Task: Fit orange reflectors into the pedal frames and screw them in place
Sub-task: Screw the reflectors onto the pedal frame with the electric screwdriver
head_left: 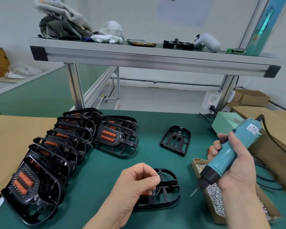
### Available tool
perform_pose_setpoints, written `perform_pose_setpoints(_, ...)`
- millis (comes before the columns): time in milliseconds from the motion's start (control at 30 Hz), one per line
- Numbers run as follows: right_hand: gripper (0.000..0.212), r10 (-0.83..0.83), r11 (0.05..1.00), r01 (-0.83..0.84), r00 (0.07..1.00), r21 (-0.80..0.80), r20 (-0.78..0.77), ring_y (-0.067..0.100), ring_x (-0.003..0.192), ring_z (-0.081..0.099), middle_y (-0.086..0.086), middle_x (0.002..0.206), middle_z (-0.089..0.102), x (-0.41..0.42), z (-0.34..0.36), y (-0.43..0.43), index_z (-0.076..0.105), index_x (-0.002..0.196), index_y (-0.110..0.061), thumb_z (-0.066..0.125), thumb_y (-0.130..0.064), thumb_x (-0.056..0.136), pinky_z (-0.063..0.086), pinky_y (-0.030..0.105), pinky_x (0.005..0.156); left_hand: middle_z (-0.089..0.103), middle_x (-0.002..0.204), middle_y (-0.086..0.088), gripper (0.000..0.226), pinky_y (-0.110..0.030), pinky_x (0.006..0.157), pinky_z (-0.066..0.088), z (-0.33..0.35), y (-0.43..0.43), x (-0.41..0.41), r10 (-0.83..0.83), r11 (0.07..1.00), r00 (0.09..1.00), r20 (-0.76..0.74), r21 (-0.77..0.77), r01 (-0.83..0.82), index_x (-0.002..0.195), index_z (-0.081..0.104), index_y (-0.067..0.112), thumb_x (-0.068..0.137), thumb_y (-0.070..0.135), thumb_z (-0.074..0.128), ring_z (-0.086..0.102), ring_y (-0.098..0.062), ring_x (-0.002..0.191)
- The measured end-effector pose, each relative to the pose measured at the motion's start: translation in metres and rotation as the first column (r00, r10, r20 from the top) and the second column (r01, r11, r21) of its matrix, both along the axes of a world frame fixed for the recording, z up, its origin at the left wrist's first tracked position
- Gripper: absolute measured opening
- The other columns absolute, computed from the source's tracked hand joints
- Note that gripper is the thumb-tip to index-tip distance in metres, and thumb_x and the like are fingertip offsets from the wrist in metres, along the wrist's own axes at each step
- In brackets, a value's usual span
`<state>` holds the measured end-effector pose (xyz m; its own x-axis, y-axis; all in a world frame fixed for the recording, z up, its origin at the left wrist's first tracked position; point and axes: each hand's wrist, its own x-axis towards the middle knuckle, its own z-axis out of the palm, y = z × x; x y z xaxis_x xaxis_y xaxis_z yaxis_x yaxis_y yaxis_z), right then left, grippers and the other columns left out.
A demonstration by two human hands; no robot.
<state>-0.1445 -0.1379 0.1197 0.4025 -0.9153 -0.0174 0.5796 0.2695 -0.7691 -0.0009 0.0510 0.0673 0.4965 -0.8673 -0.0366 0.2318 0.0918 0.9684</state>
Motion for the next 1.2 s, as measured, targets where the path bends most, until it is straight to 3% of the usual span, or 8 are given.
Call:
perform_pose_setpoints(133, 0.020, -0.014, 1.000, 0.013, 0.999, 0.021, 0.040, 0.010, 0.051, 0.047, -0.002, 0.063, 0.051, 0.011, 0.006, 0.016, 0.064, 0.076, -0.017, 0.067, -0.033, 0.088, 0.038, 0.017, 0.045, 0.067, 0.074, -0.009, 0.019, -0.023, 0.060, 0.047, 0.002, 0.000, -0.001, -0.016, 1.000, 0.999, 0.042, 0.014, 0.016, 0.073, 0.071, 0.015, 0.066, 0.032, 0.078, 0.057, -0.016, 0.065)
perform_pose_setpoints(433, 0.020, -0.194, 0.965, 0.162, 0.970, 0.207, 0.144, 0.010, 0.056, 0.048, -0.004, 0.067, 0.053, 0.024, 0.002, 0.030, 0.057, 0.079, -0.019, 0.074, -0.028, 0.079, 0.037, 0.023, 0.062, 0.069, 0.074, -0.012, 0.011, -0.022, 0.055, 0.046, 0.005, 0.000, 0.000, -0.041, 0.998, 0.997, 0.072, 0.054, 0.037, 0.070, 0.074, 0.016, 0.076, 0.023, 0.068, 0.059, -0.015, 0.063)
perform_pose_setpoints(833, 0.017, -0.204, 0.965, 0.178, 0.970, 0.193, 0.129, 0.010, 0.055, 0.049, -0.004, 0.066, 0.053, 0.026, 0.000, 0.034, 0.058, 0.081, -0.020, 0.072, -0.029, 0.084, 0.036, 0.025, 0.063, 0.069, 0.073, -0.012, 0.024, -0.023, 0.054, 0.046, 0.005, -0.005, 0.000, -0.072, 0.997, 0.995, 0.074, 0.043, 0.069, 0.068, 0.073, 0.017, 0.061, 0.040, 0.074, 0.059, -0.016, 0.062)
perform_pose_setpoints(1033, 0.017, -0.215, 0.962, 0.189, 0.969, 0.196, 0.123, 0.010, 0.056, 0.048, -0.003, 0.067, 0.053, 0.025, 0.002, 0.033, 0.058, 0.082, -0.019, 0.071, -0.028, 0.086, 0.036, 0.025, 0.064, 0.069, 0.072, -0.011, 0.008, -0.024, 0.056, 0.047, 0.007, -0.007, 0.000, -0.091, 0.994, 0.989, 0.120, 0.065, 0.084, 0.066, 0.073, 0.018, 0.071, 0.025, 0.072, 0.060, -0.015, 0.063)
perform_pose_setpoints(1200, 0.017, -0.214, 0.961, 0.185, 0.968, 0.205, 0.128, 0.010, 0.058, 0.048, -0.003, 0.068, 0.053, 0.025, 0.002, 0.034, 0.058, 0.082, -0.019, 0.071, -0.028, 0.088, 0.036, 0.025, 0.065, 0.069, 0.072, -0.012, 0.009, -0.025, 0.056, 0.047, 0.009, -0.008, -0.001, -0.091, 0.994, 0.988, 0.128, 0.066, 0.083, 0.065, 0.072, 0.018, 0.073, 0.020, 0.069, 0.059, -0.016, 0.063)
